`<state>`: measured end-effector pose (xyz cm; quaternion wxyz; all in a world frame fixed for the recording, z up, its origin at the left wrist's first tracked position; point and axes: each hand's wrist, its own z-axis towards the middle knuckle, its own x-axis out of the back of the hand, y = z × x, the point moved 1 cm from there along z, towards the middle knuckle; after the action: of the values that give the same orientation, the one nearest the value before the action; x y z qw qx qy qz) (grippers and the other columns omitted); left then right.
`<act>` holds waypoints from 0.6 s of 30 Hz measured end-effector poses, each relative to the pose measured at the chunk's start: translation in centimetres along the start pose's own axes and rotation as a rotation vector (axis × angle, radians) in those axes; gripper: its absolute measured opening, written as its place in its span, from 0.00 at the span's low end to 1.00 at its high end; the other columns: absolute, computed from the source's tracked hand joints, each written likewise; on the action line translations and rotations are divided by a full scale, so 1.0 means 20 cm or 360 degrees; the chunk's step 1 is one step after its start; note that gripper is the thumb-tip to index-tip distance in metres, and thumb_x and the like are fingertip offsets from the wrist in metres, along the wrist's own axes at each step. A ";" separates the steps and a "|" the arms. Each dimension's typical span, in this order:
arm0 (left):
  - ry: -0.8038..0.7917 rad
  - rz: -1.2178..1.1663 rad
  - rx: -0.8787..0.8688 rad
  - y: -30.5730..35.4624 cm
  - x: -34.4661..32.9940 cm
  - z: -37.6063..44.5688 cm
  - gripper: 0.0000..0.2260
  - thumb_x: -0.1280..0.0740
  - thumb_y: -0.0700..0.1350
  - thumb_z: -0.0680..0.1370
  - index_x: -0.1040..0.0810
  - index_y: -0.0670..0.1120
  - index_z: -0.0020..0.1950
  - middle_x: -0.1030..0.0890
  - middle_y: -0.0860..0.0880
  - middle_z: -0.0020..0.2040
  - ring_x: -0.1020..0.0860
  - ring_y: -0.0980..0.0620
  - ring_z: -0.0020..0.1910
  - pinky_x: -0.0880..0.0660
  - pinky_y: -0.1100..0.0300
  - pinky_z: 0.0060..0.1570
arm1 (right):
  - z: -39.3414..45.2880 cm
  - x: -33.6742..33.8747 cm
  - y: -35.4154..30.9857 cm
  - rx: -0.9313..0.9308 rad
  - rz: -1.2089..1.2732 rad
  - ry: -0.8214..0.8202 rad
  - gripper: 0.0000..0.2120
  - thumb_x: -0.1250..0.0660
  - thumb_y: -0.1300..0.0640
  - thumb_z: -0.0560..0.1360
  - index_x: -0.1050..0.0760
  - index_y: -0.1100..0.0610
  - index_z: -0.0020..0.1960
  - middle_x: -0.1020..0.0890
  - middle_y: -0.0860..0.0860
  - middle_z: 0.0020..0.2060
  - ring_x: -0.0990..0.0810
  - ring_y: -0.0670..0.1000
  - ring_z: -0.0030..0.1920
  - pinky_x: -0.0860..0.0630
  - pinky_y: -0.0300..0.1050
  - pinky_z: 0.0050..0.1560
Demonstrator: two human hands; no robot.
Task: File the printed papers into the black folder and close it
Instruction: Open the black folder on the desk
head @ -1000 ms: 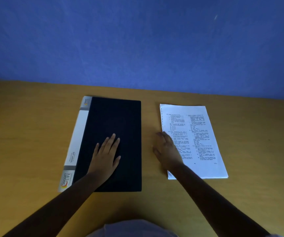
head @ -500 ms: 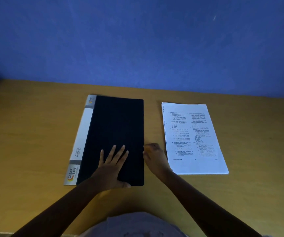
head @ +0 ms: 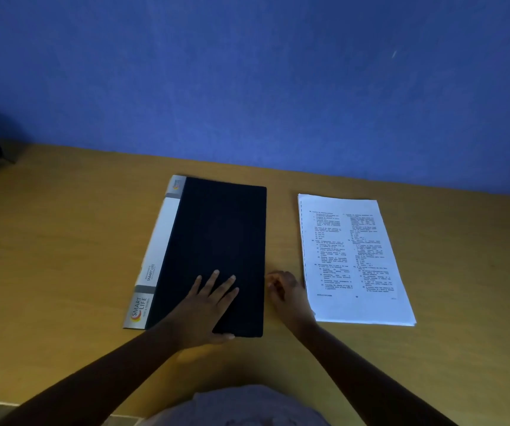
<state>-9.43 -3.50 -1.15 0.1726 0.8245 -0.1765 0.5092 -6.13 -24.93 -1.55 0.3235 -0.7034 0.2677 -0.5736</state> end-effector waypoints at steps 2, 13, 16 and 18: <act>-0.0010 0.0040 -0.0001 0.01 -0.01 0.00 0.40 0.49 0.69 0.72 0.60 0.49 0.75 0.61 0.48 0.78 0.64 0.41 0.75 0.60 0.42 0.72 | 0.01 0.00 0.00 -0.0007 0.0009 0.0000 0.08 0.39 0.55 0.78 0.26 0.51 0.56 0.23 0.44 0.50 0.24 0.38 0.43 0.30 0.23 0.38; 0.0089 -0.0048 0.0112 0.00 -0.02 -0.03 0.38 0.47 0.67 0.74 0.62 0.50 0.75 0.59 0.52 0.78 0.65 0.51 0.74 0.61 0.39 0.71 | 0.07 0.00 0.00 -0.0076 0.0065 -0.0025 0.08 0.39 0.57 0.78 0.23 0.55 0.54 0.19 0.51 0.50 0.22 0.47 0.48 0.28 0.37 0.47; 0.0073 -0.0017 0.0219 -0.10 -0.02 -0.10 0.43 0.46 0.71 0.71 0.62 0.50 0.75 0.62 0.54 0.76 0.66 0.51 0.74 0.64 0.38 0.70 | 0.07 0.01 0.01 -0.0071 0.0067 -0.0066 0.08 0.40 0.56 0.78 0.24 0.55 0.54 0.20 0.51 0.51 0.23 0.46 0.49 0.28 0.37 0.48; 0.0112 0.0026 0.0221 -0.15 -0.03 -0.16 0.45 0.46 0.73 0.69 0.59 0.50 0.76 0.63 0.55 0.74 0.67 0.48 0.73 0.65 0.38 0.68 | 0.07 0.01 0.01 -0.0068 0.0067 -0.0071 0.08 0.39 0.57 0.78 0.23 0.55 0.54 0.20 0.50 0.51 0.23 0.46 0.49 0.28 0.37 0.48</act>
<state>-10.78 0.69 -0.64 0.1170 0.8146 -0.1414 0.5503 -4.69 -25.01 -1.78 0.3262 -0.7169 0.2875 -0.5449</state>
